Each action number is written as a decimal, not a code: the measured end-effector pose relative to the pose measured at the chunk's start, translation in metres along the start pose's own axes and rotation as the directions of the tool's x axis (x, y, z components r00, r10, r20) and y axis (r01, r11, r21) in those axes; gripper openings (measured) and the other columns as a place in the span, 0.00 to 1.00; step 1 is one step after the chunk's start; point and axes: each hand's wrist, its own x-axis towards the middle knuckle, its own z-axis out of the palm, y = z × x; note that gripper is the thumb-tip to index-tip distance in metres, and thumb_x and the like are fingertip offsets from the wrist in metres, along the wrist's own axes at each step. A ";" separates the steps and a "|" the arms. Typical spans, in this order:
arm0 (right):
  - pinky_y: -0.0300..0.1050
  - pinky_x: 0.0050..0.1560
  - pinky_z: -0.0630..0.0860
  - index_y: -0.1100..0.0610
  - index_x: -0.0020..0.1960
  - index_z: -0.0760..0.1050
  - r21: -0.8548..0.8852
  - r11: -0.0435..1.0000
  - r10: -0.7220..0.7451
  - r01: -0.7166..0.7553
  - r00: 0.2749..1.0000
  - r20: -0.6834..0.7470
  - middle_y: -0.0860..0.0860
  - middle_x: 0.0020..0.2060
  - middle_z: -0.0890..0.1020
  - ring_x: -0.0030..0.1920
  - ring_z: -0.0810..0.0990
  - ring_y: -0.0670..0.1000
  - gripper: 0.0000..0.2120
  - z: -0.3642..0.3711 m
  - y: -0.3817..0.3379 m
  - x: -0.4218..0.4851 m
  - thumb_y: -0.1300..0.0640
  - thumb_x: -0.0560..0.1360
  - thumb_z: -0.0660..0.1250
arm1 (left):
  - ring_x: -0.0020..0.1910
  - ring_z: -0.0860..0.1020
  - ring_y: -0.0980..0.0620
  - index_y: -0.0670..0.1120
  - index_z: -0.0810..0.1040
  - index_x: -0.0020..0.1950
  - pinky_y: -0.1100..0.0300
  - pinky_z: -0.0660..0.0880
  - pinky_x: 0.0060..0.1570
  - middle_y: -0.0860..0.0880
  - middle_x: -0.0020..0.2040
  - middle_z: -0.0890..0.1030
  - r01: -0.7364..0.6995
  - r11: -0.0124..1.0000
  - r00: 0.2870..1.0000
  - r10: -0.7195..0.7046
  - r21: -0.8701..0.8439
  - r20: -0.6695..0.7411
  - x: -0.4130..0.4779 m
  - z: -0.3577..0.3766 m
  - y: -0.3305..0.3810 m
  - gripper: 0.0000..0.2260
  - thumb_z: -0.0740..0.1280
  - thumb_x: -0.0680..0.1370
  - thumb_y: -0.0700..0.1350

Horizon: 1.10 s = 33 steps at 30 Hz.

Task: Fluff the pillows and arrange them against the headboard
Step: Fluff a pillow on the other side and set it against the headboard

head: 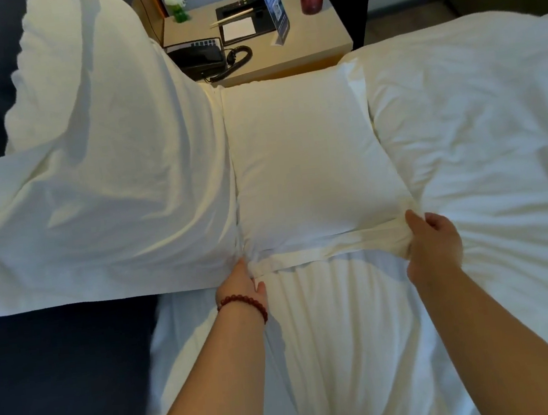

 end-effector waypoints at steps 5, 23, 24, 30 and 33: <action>0.41 0.40 0.78 0.55 0.54 0.76 0.161 0.978 0.110 -0.136 0.981 0.161 0.52 0.47 0.82 0.46 0.82 0.51 0.07 0.000 0.007 -0.013 0.59 0.77 0.70 | 0.65 0.75 0.48 0.40 0.71 0.67 0.51 0.71 0.66 0.45 0.64 0.76 0.084 0.996 0.994 -0.083 -0.015 0.067 -0.007 0.009 -0.017 0.21 0.69 0.78 0.47; 0.49 0.47 0.76 0.40 0.72 0.65 -0.082 0.996 -0.005 0.022 0.978 0.209 0.45 0.61 0.73 0.56 0.76 0.52 0.26 -0.012 -0.017 0.017 0.49 0.77 0.69 | 0.44 0.76 0.55 0.47 0.80 0.43 0.61 0.73 0.51 0.48 0.44 0.81 -0.903 0.198 0.413 0.644 0.381 0.644 -0.058 0.056 -0.062 0.07 0.65 0.79 0.45; 0.51 0.49 0.78 0.40 0.71 0.67 -0.106 0.994 -0.004 0.029 0.974 0.227 0.46 0.63 0.74 0.58 0.76 0.53 0.24 -0.010 -0.020 0.022 0.51 0.77 0.69 | 0.47 0.76 0.55 0.46 0.81 0.47 0.65 0.71 0.54 0.48 0.48 0.81 -0.942 -0.034 0.242 0.625 0.335 0.742 -0.058 0.075 -0.061 0.07 0.64 0.79 0.46; 0.36 0.46 0.72 0.42 0.58 0.79 -0.231 0.920 -0.274 0.316 0.941 0.197 0.44 0.46 0.80 0.43 0.78 0.45 0.19 -0.009 -0.029 0.045 0.63 0.75 0.67 | 0.77 0.52 0.42 0.50 0.63 0.76 0.48 0.50 0.76 0.44 0.79 0.57 -0.480 -0.817 0.169 0.269 0.318 0.948 -0.026 0.177 -0.032 0.26 0.51 0.81 0.59; 0.44 0.51 0.75 0.42 0.60 0.74 -0.159 0.958 -0.185 0.238 0.939 0.289 0.43 0.50 0.79 0.49 0.79 0.47 0.18 -0.001 -0.028 0.058 0.57 0.74 0.70 | 0.78 0.43 0.43 0.53 0.50 0.79 0.45 0.41 0.76 0.45 0.80 0.46 -0.412 -0.838 0.216 0.292 0.358 0.932 -0.005 0.186 -0.029 0.30 0.45 0.80 0.63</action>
